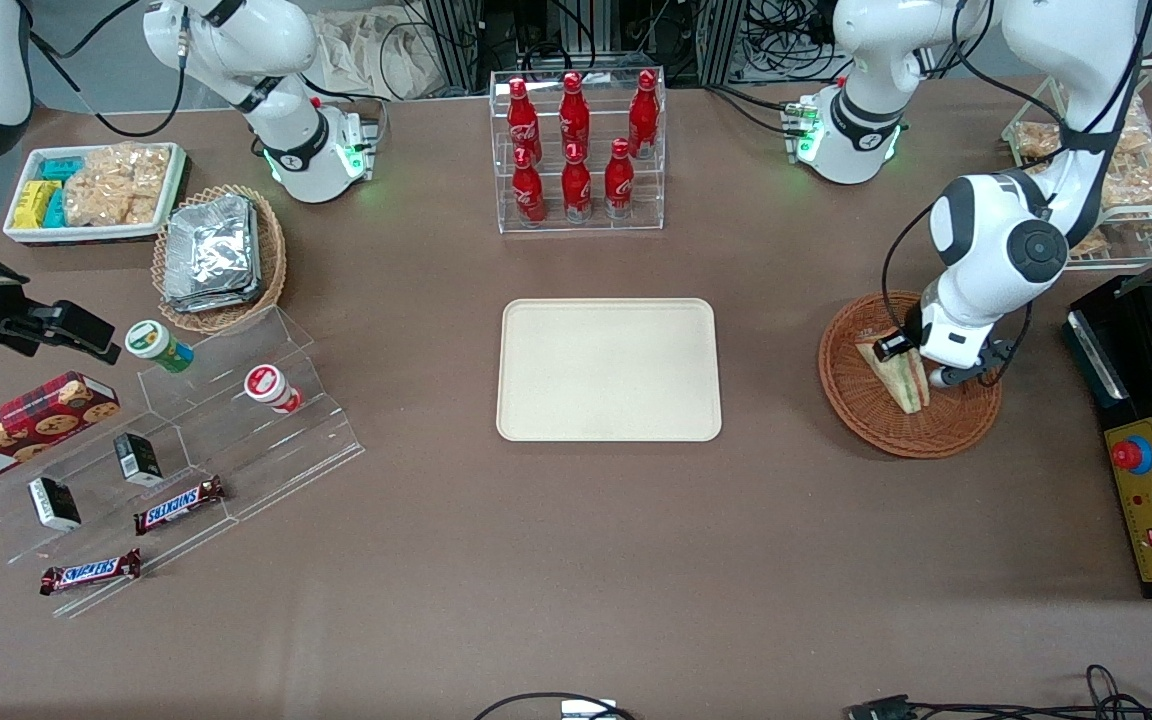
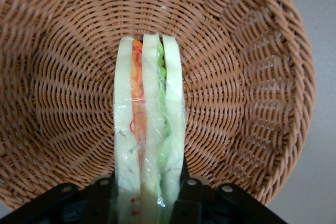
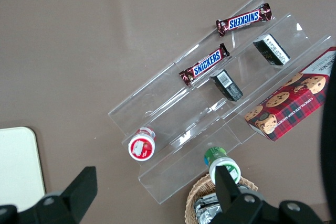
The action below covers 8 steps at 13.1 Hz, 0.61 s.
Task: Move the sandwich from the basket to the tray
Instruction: 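Close the left gripper on the sandwich and lift it from the basket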
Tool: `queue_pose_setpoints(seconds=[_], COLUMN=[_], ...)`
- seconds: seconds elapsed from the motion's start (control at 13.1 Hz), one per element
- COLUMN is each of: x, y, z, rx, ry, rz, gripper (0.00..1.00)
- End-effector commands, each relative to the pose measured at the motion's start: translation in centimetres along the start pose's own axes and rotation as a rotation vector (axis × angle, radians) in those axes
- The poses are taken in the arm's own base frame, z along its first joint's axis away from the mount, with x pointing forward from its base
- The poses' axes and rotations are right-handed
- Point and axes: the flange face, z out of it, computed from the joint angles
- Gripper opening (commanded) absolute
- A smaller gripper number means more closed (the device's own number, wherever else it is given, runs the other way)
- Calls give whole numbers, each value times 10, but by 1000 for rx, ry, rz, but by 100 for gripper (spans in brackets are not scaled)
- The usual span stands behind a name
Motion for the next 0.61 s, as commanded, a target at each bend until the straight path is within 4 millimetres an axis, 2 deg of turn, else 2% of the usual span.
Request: queue_pose_setpoints(seconds=[0.0,0.23,0.38,0.53], x=[-1,7,31,44], y=[2,-1,-12,-6], z=[-44,-113,-181,-253], rx=[16,46,65,76], ry=[20,-9,-76,-128], rz=[12,77,84,109], gripper=[0,0,0,0])
